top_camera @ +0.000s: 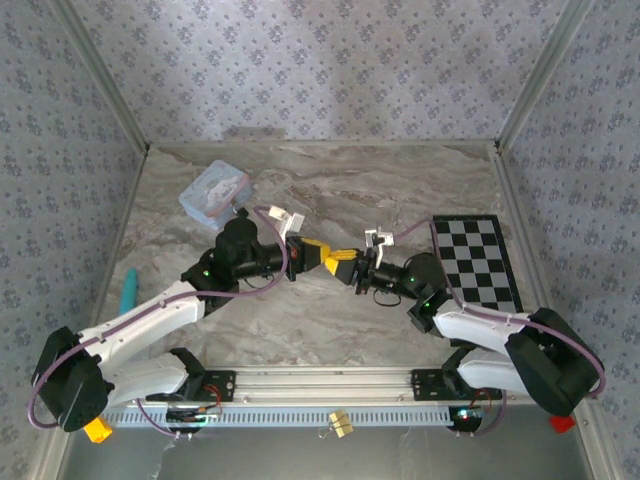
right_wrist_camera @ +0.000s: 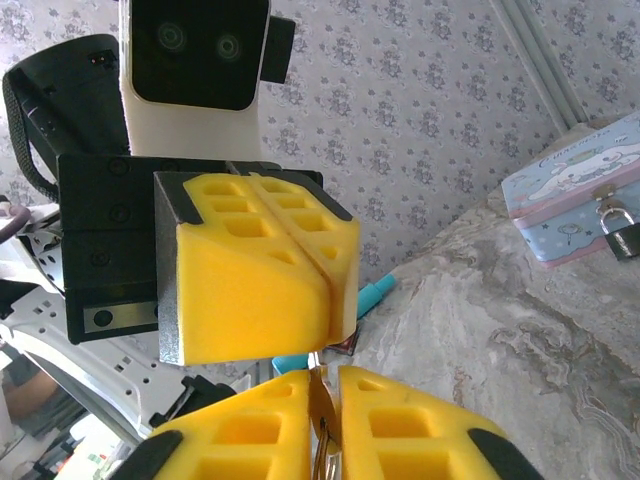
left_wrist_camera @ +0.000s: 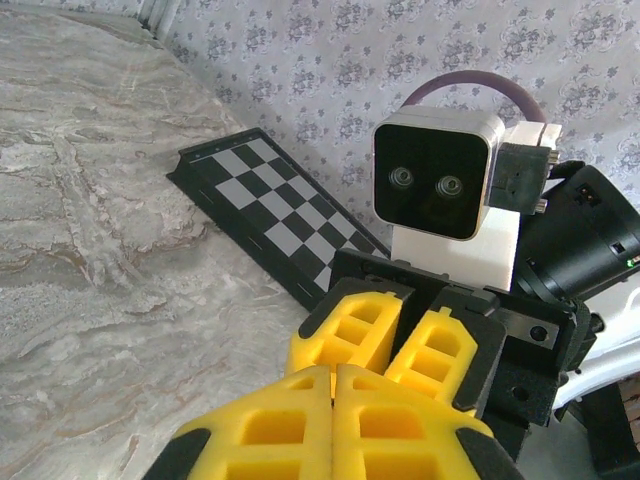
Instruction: Unlock a padlock with a key
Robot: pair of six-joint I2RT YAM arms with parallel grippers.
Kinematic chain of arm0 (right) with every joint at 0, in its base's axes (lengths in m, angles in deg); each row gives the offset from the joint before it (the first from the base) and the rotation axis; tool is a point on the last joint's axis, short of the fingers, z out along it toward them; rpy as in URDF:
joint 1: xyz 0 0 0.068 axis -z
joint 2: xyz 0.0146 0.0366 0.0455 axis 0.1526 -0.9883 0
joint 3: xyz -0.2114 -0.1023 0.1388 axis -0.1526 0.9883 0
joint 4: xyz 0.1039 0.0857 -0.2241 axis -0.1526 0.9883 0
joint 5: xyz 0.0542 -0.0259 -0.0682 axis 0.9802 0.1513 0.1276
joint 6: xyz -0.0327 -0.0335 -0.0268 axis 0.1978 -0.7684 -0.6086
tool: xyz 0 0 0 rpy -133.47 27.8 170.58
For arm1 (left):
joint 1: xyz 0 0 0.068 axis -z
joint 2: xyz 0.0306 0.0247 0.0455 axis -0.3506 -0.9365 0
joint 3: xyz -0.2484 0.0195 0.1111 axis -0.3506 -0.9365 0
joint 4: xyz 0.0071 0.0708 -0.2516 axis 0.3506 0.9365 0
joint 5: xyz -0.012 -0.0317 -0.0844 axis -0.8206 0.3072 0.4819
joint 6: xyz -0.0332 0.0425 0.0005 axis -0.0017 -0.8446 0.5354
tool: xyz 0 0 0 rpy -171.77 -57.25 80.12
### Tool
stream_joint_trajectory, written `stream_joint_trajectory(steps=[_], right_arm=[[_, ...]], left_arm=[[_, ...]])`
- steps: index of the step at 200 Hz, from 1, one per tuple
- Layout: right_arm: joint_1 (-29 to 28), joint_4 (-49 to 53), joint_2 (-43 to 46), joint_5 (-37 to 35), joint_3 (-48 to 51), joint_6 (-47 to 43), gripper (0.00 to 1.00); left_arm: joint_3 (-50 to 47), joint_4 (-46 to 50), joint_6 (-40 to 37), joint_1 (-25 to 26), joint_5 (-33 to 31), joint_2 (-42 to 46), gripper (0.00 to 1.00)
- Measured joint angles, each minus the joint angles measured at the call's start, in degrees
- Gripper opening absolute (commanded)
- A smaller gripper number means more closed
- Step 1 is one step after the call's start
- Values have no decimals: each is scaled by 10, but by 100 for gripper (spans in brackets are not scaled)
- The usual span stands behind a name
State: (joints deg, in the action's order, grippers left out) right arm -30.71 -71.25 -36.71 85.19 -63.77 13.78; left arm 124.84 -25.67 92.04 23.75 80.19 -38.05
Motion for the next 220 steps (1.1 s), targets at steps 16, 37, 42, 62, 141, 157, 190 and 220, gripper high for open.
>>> stream_joint_trajectory(steps=[16, 37, 42, 62, 141, 157, 190, 220], right_arm=[[1, -1, 0, 0, 0, 2, 4], [3, -3, 0, 2, 0, 5, 0], [4, -4, 0, 3, 0, 6, 0], [6, -4, 0, 7, 0, 6, 0], [23, 315, 99, -96, -69, -107, 0], [24, 422, 122, -149, -98, -151, 0], [24, 595, 118, -235, -133, -213, 0], [9, 699, 96, -294, -153, -242, 0]], left_arm=[[0, -1, 0, 0, 0, 0, 0], [0, -3, 0, 0, 0, 0, 0], [0, -3, 0, 0, 0, 0, 0], [0, -4, 0, 0, 0, 0, 0], [0, 102, 7, -80, -86, 41, 83], [0, 140, 14, -133, -112, 59, 89], [0, 237, 22, -198, -177, 63, 94], [15, 322, 41, -241, -234, 9, 93]])
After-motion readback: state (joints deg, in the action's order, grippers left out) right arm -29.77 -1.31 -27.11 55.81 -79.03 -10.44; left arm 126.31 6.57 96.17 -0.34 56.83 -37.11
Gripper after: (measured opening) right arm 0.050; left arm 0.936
